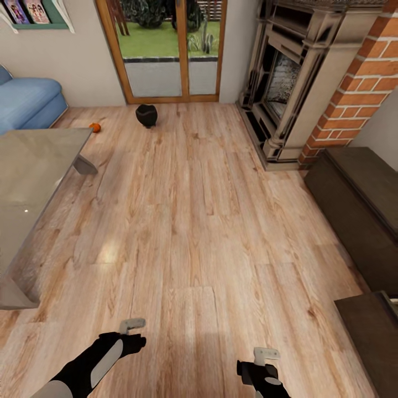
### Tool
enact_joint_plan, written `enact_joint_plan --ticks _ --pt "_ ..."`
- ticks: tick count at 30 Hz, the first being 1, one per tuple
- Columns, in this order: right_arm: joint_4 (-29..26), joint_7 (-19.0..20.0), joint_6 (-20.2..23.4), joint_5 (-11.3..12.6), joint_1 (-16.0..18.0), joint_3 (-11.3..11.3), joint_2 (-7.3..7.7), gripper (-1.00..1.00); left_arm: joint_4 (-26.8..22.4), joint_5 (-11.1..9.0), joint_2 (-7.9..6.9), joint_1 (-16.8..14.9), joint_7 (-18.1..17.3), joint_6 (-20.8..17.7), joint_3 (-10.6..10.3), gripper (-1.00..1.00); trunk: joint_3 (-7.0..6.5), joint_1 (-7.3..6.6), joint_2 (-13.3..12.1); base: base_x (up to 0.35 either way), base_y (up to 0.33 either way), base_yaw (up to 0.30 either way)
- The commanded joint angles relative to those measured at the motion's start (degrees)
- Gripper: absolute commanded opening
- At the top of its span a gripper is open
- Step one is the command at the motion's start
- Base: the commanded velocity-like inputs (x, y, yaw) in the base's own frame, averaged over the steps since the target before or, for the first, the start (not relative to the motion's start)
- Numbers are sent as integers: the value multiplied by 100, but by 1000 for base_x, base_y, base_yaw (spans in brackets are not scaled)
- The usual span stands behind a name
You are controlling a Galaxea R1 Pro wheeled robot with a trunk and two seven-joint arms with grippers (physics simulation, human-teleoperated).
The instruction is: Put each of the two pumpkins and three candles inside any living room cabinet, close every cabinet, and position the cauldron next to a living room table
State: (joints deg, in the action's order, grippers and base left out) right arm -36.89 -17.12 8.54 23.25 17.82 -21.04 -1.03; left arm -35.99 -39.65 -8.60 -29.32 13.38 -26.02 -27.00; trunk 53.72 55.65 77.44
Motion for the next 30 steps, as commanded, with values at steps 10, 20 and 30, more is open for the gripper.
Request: enact_joint_plan --ticks 10,20,30 --pt "-27 -62 12 34 3 -38 -9 100 -31 -80 -21 -4 14 -26 -42 100 -177 -220 -400 0 0 175" --pt "-58 -478 126 47 16 -291 -409 100 -126 -82 -29 -4 14 -229 -42 100 -356 -440 -801 0 0 273" --pt "-33 -552 -172 84 20 -322 -451 100 -145 -91 -11 -4 16 -283 -44 100 -576 -660 -1202 0 0 30"
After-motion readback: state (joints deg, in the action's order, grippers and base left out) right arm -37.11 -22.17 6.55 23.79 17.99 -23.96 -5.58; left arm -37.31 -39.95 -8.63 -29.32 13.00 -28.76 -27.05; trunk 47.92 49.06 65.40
